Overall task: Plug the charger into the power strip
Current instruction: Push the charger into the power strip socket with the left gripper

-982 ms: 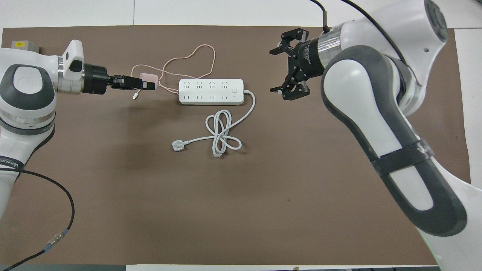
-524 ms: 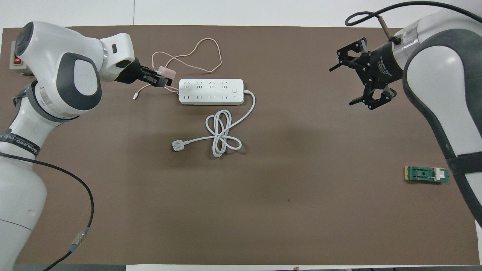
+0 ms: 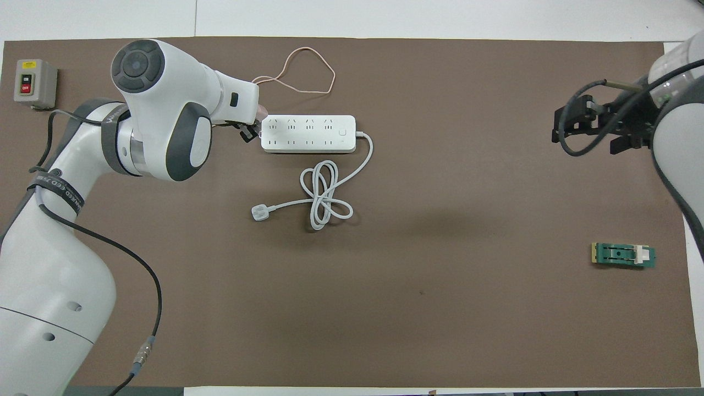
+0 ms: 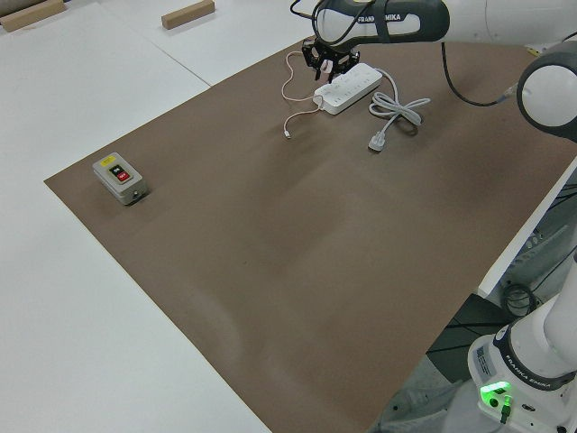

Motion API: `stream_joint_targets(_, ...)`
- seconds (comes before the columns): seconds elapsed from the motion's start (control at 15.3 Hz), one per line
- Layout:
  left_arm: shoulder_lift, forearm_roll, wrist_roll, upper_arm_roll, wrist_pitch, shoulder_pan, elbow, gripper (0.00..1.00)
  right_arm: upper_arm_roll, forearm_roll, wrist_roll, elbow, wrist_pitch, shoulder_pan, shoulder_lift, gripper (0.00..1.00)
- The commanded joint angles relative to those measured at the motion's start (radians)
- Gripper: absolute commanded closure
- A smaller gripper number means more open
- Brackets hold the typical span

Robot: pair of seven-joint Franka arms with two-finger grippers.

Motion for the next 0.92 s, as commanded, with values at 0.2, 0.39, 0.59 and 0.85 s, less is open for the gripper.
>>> stream_joint_targets(0.2, -0.022, 0.127, 0.011, 0.013, 0.032, -0.039, -0.053, 1.00, 0.033, -0.039, -0.189, -0.121, -0.044, -0.071, -0.156, 0.00)
stream_joint_targets(0.39, -0.023, 0.136, 0.046, 0.011, 0.035, -0.051, -0.054, 1.00, 0.057, -0.051, -0.190, -0.154, -0.070, -0.108, -0.191, 0.00)
stream_joint_targets(0.59, -0.027, 0.136, 0.158, 0.011, 0.083, -0.065, -0.091, 1.00, 0.077, -0.080, -0.190, -0.180, -0.064, -0.111, -0.210, 0.00)
stream_joint_targets(0.85, -0.039, 0.136, 0.227, 0.011, 0.110, -0.063, -0.119, 1.00, 0.082, -0.109, -0.187, -0.197, -0.039, -0.110, -0.219, 0.00)
